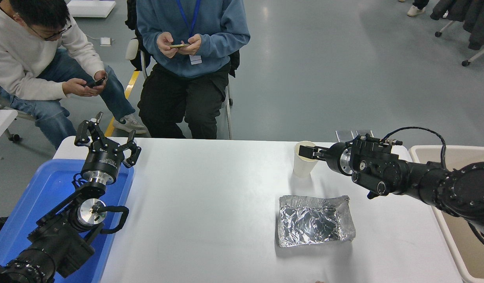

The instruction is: Dispose of the paper cup in the dustbin

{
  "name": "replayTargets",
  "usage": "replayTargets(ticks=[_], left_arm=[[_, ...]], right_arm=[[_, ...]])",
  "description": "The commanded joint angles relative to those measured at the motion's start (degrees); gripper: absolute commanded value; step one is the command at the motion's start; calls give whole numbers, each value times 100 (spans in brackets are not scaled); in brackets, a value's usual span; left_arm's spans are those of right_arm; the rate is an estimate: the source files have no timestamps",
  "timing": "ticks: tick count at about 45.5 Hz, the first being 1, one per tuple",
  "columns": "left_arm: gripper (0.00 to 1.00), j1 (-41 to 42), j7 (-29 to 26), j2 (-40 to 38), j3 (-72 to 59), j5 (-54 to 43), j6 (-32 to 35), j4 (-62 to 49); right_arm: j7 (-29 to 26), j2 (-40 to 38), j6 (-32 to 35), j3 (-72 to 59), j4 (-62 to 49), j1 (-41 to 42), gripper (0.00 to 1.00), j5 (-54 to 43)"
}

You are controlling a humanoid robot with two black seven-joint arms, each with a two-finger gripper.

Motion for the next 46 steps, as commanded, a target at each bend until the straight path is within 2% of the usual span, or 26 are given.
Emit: replayTargets(ticks=[1,34,39,43,46], left_arm=[[100,2,1,0,0,0,1,1],[100,2,-8,0,0,0,1,1],[100,2,1,0,-9,0,1,1],[100,2,1,0,0,0,1,1],[100,1,1,0,0,0,1,1]], right_arm=[[8,185,-1,-54,-414,-232,100,-8],[69,238,-10,-45,-634,-347,96,-8],[227,291,-10,-54,-634,-347,84,-8],[403,344,-1,-71,-643,-347,57,-87],[412,352,-1,-89,-643,-355,45,-298]])
